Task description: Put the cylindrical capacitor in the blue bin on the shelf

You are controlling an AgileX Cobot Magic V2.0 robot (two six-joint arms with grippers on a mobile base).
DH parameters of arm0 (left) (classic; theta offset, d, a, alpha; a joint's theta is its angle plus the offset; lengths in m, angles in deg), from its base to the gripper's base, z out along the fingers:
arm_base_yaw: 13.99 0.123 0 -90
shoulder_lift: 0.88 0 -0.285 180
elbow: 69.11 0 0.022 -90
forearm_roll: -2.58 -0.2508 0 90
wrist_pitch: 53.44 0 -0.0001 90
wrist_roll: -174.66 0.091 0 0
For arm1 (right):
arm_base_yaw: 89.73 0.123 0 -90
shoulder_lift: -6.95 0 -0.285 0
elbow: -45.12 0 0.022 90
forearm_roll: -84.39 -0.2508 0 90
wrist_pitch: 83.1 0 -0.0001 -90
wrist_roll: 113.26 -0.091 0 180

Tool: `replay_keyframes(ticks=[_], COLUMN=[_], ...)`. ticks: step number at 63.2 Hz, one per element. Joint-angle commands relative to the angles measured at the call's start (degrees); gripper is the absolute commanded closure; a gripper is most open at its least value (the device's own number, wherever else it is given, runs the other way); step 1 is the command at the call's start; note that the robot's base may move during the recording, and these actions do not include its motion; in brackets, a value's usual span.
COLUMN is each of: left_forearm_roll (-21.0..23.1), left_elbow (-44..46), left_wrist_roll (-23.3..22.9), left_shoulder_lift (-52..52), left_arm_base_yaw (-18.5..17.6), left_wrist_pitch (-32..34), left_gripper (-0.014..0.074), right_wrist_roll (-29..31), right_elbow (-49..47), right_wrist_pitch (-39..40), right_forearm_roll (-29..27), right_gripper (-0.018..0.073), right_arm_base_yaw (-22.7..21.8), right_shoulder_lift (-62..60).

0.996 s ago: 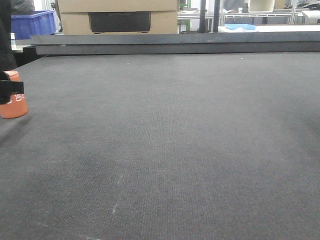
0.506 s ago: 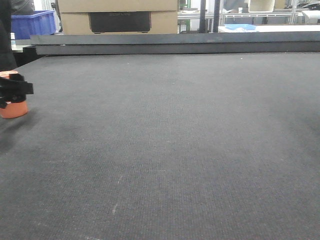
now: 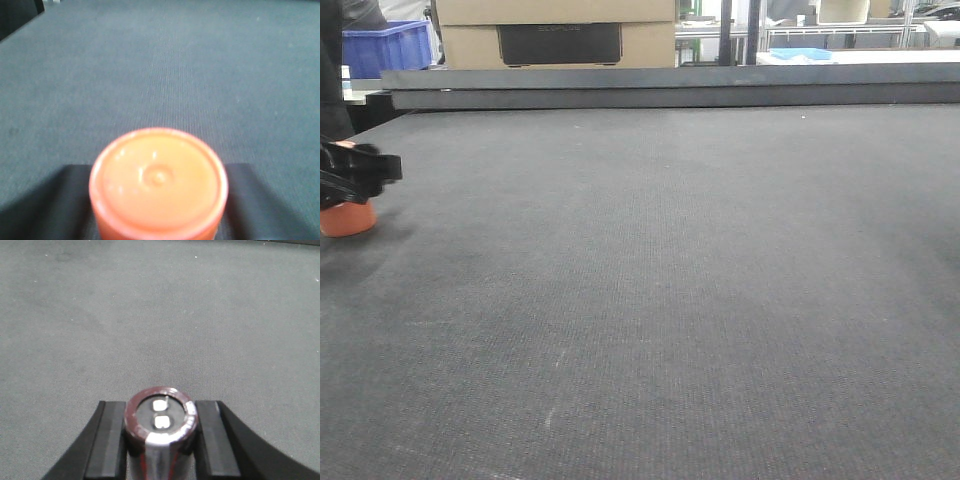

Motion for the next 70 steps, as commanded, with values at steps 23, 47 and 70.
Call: replay_keyframes(ticks=[23, 47, 70], left_forearm_roll=[0.3, -5.0, -7.4], left_elbow=[0.4, 13.1, 28.6], left_wrist_roll=[-0.7, -0.5, 0.0], left_shoulder_lift=[-8.8, -36.8, -45.6], left_arm_base_yaw=[-0.4, -0.4, -0.4], left_wrist_pitch=[-8.0, -52.8, -87.3], left_gripper=[0.0707, 0.0707, 0.0707], right_wrist_roll=[0.3, 0.3, 0.3], right_elbow=[-0.6, -0.6, -1.9], right_wrist_pitch=[1.9, 0.6, -3.5], right_forearm_roll=[0.6, 0.6, 0.6], right_gripper=[0.072, 0.072, 0.072], right_arm_base_yaw=[0.1, 0.1, 0.1], right_shoulder_lift=[-0.3, -0.3, -0.3])
